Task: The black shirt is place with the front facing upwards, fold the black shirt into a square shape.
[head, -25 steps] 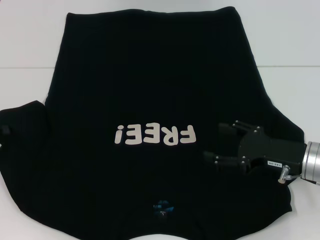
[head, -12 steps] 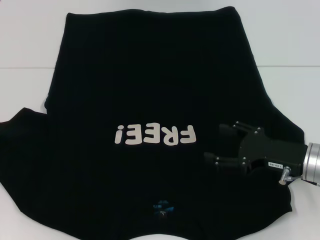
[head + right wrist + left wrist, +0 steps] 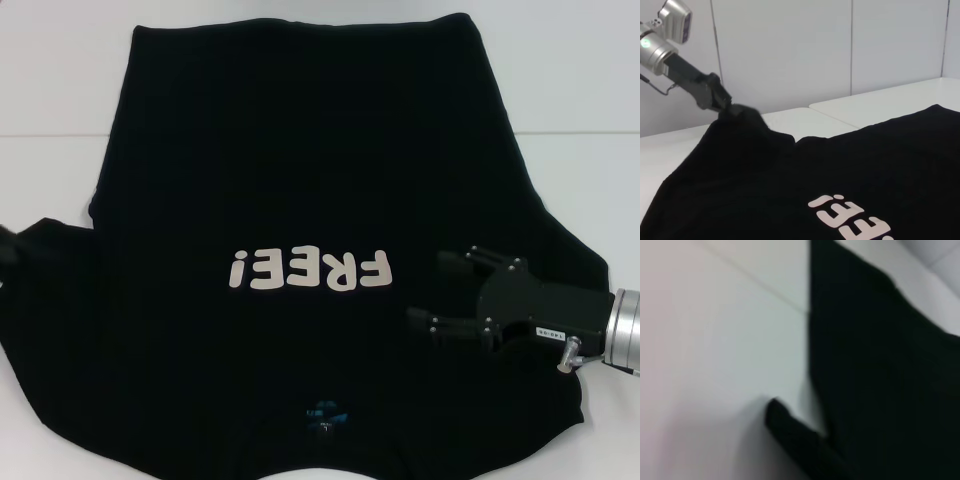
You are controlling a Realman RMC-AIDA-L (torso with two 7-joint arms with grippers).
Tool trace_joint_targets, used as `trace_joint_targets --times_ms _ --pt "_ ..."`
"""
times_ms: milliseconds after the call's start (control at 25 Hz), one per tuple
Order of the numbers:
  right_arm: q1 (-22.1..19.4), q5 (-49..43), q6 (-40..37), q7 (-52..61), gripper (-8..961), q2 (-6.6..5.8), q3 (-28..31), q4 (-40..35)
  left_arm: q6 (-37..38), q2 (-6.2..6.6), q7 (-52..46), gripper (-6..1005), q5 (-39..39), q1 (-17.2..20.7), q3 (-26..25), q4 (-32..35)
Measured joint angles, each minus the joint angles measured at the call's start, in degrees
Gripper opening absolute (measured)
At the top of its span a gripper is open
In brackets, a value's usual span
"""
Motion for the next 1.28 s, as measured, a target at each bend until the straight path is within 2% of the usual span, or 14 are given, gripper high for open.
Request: trace_joint_targets --times_ms 160,360,680,840,1000,1280 --pt "0.0 0.0 0.0 0.0 929 0.00 -0.1 0.0 1.5 -0.90 3.6 53 -2.9 -0.3 0.3 1.2" --pt "0.0 -0.1 0.0 0.2 928 0.00 -0.2 0.1 5.5 -3.28 11.4 56 -3.5 -1.6 1.7 4.3" --pt "0.0 -0.3 0.2 0.9 928 0.00 -0.4 0.2 7.4 -5.62 17.6 60 -2.7 -1.7 14.1 5.7" --pt "0.0 -0.3 0.2 0.9 927 0.00 -0.4 0.2 7.2 -6.55 19.8 62 -3.0 -1.3 15.6 5.5" --pt "0.0 -0.3 0.2 0.9 927 0.00 -0.5 0.2 6.5 -6.79 20.6 64 -3.4 -0.9 14.9 5.0" --pt "0.0 -0.3 0.2 0.9 927 0.00 -0.4 0.2 5.5 -6.12 18.2 68 -2.4 -1.3 15.2 3.2"
